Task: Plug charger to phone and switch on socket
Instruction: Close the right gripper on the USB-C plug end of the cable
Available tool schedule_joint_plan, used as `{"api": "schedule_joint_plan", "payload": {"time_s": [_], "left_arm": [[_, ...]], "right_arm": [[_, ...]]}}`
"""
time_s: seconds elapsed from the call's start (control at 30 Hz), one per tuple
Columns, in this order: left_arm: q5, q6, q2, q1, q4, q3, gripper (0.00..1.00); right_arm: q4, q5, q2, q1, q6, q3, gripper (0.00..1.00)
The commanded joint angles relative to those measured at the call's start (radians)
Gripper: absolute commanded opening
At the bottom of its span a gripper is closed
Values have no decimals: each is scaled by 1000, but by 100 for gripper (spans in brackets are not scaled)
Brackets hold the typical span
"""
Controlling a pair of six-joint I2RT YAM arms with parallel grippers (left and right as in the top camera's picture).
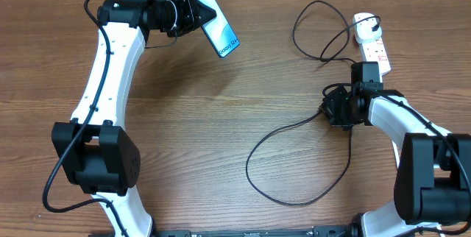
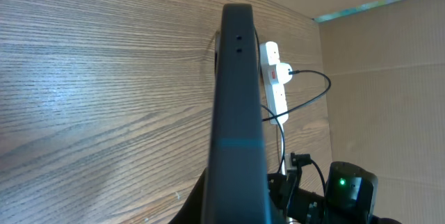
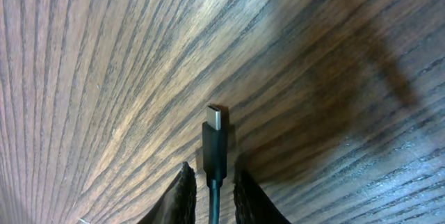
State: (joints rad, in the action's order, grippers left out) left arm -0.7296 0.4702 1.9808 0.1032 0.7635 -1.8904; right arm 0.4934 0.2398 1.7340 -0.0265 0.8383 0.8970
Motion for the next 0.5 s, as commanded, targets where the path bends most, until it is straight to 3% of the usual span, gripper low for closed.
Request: {"api": "schedule_joint_plan", "payload": {"time_s": [0.0,0.47], "left_arm": [[-23,5,-5,5,-5,-27,4],[-23,5,-5,5,-5,-27,4]], "right_arm": [[-10,10,13,-2,6,-8,16],[-66,108,13,-2,-2,-7,4]]}}
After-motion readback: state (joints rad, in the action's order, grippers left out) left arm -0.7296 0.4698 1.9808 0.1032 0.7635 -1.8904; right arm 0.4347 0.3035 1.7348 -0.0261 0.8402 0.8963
